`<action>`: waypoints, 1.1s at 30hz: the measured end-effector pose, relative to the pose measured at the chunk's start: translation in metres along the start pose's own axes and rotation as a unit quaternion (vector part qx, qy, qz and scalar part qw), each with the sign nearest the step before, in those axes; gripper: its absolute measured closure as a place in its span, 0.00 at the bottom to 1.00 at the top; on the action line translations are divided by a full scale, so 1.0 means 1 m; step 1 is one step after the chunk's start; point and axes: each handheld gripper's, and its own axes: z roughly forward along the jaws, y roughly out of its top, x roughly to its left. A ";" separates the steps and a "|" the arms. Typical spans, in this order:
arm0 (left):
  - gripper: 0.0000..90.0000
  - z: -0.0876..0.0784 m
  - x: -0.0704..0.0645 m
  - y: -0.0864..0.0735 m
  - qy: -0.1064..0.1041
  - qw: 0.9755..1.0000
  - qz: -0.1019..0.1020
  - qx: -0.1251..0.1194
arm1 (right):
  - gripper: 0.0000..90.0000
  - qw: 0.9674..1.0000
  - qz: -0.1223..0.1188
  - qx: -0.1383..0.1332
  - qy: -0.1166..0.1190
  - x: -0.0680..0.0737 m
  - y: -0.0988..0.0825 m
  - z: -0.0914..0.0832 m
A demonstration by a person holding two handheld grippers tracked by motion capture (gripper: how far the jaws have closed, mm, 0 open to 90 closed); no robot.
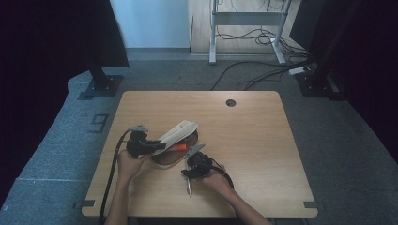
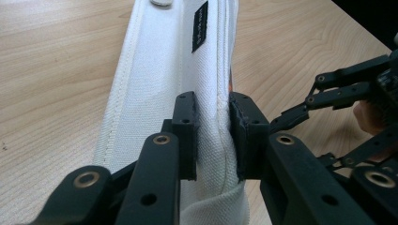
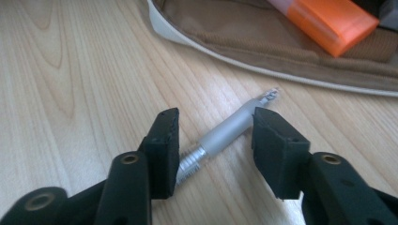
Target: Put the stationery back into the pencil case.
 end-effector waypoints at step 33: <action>0.82 -0.001 0.000 0.000 0.002 1.000 0.001 -0.001 | 0.87 1.000 -0.005 -0.014 -0.001 -0.019 0.023 -0.019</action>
